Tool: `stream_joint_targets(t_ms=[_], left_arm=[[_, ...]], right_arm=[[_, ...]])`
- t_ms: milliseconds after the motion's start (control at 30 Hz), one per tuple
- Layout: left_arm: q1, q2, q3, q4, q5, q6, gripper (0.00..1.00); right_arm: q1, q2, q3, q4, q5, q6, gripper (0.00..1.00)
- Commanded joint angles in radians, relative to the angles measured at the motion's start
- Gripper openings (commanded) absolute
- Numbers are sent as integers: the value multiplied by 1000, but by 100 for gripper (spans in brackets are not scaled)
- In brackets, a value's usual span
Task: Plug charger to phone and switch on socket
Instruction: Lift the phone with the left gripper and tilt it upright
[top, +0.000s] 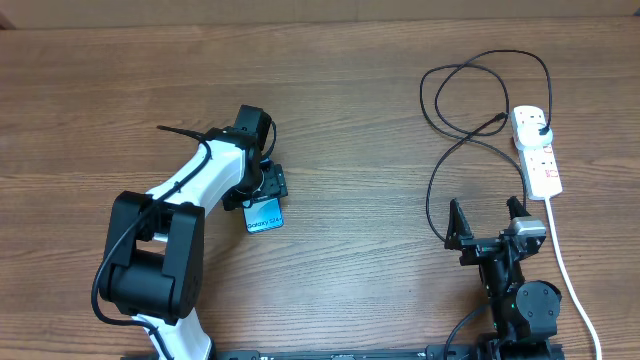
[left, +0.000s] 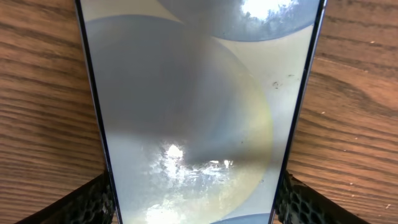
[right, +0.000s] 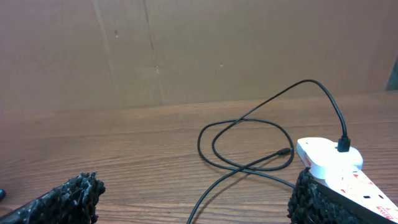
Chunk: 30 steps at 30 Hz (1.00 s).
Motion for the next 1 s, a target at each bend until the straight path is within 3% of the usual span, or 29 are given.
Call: stream_joint_targets(t_ms=[0,167,633,967], left_arm=[[-7,64,-45,14,182,-17,76],[-7,64,-34,-10,214,-17,70],[-7,64,157,-232,264,45,65],[-7,64,182,-314,330,77,63]], right_arm=[[-5,-9,-10,7,0,-2,100],[-5,-9,-10,7,-1,-2,100],[-5,-9,-11,7,-1,-2,100],[-5,-9,-11,7,0,-2,100]])
